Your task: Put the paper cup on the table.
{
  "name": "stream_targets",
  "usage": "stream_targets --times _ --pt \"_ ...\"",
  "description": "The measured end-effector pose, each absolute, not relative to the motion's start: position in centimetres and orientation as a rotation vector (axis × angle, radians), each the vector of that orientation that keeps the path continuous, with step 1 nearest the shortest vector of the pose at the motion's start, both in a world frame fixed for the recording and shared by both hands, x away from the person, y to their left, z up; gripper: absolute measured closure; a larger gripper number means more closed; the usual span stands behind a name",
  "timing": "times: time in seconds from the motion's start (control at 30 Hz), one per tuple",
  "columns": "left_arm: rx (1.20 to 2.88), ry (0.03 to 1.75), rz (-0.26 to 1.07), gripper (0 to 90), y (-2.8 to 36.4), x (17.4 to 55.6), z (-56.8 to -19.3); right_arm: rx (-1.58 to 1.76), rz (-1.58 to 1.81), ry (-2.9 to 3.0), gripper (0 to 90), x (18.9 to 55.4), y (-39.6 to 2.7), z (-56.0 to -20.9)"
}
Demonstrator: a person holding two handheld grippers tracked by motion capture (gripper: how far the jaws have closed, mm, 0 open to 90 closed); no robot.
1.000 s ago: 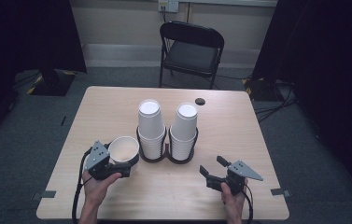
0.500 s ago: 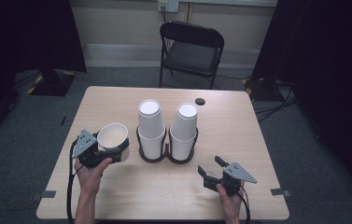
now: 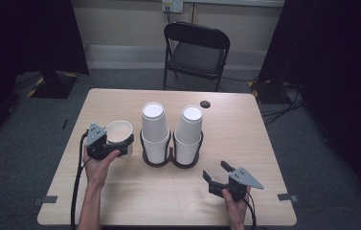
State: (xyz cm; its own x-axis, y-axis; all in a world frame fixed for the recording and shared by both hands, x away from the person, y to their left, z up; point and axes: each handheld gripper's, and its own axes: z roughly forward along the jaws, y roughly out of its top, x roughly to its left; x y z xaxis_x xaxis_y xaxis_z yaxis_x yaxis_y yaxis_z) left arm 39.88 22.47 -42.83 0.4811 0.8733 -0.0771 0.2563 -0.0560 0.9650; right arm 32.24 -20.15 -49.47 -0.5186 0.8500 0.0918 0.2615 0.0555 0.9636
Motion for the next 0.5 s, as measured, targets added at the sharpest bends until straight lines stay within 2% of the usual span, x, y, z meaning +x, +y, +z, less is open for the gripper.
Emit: stream_targets --times 0.5 --pt "1.588 1.010 0.684 7.3 22.4 42.5 -44.8 1.116 1.483 1.820 18.6 32.2 -20.1 -49.5"
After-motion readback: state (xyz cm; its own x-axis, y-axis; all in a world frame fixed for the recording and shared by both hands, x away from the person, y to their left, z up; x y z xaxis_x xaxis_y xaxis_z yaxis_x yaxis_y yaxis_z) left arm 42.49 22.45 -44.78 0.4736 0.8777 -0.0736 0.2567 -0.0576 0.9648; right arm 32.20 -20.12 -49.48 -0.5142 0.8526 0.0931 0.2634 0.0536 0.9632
